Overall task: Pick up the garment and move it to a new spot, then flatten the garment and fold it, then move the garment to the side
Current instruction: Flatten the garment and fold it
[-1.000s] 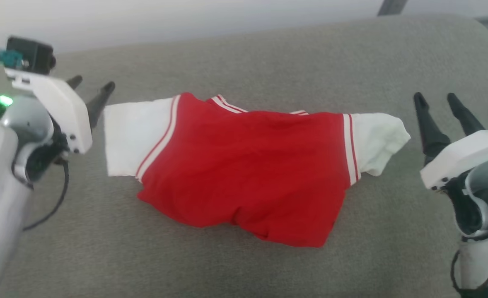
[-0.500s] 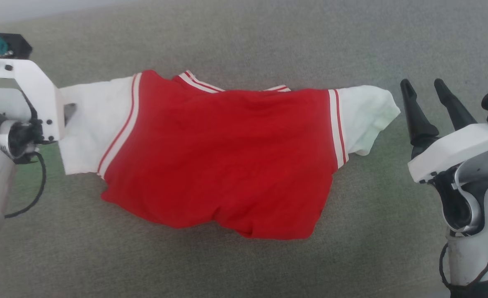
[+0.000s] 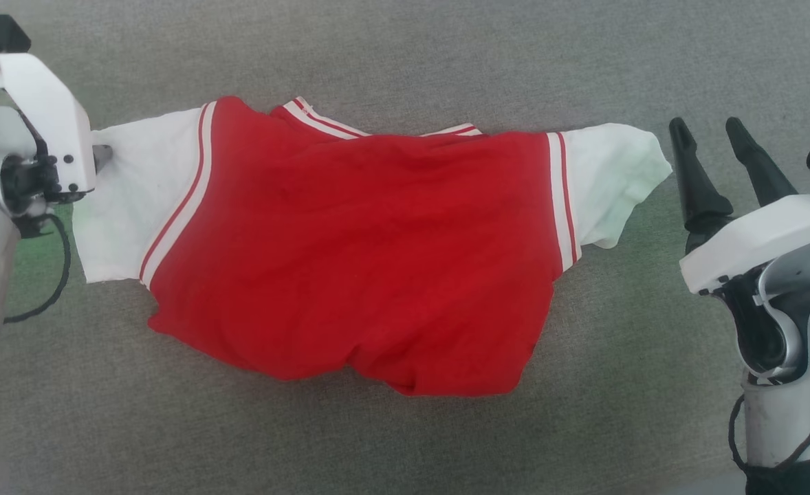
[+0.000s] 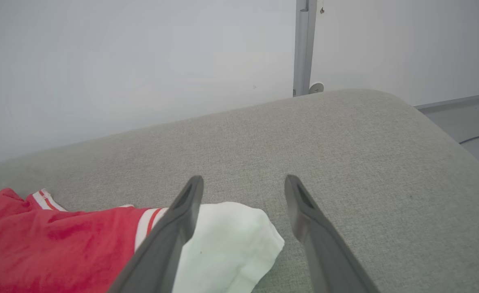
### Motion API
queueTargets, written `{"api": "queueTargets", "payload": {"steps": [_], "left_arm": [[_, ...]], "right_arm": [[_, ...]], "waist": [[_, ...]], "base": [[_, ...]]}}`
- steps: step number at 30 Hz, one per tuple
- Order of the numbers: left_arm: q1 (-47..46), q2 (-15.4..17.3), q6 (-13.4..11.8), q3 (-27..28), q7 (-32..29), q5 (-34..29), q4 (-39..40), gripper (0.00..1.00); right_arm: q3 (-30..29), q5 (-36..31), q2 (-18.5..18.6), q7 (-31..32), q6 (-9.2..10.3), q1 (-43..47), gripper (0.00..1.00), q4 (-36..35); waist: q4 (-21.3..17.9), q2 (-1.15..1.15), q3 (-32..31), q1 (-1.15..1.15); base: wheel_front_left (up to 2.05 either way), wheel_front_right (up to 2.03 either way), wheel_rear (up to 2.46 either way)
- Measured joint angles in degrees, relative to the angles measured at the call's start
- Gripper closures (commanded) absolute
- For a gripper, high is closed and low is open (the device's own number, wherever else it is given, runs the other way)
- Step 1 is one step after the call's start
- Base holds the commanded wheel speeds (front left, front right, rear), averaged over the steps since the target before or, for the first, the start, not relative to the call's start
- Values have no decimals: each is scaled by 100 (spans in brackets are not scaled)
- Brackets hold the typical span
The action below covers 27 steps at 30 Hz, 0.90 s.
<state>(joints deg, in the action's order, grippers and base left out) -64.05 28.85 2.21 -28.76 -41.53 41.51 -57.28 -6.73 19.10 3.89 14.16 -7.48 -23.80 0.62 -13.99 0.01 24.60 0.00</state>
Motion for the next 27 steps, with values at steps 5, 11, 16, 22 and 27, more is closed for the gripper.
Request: {"api": "queueTargets", "payload": {"steps": [5,11,16,22,27], "left_arm": [[-124,-100,15,-30,112,12,-136,100],[-205,-204,59,-56,293,1,-271,100],[-166,-156,110,-67,385,32,-344,100],[79,69,113,11,475,116,-341,100],[353,193,53,79,455,194,-288,100]], "right_arm": [[-18,0,-13,109,0,-36,0,25],[-125,-27,40,271,-1,-120,0,134],[-272,-67,144,383,0,-155,0,223],[-335,-152,166,500,0,-202,0,246],[-345,-179,170,561,0,-203,0,223]], "waist": [[8,0,51,0],[169,0,36,0],[381,0,-25,0],[657,-1,-132,0],[853,-1,-221,0]], "base": [[0,0,0],[0,0,0],[0,0,0],[0,0,0],[0,0,0]]}}
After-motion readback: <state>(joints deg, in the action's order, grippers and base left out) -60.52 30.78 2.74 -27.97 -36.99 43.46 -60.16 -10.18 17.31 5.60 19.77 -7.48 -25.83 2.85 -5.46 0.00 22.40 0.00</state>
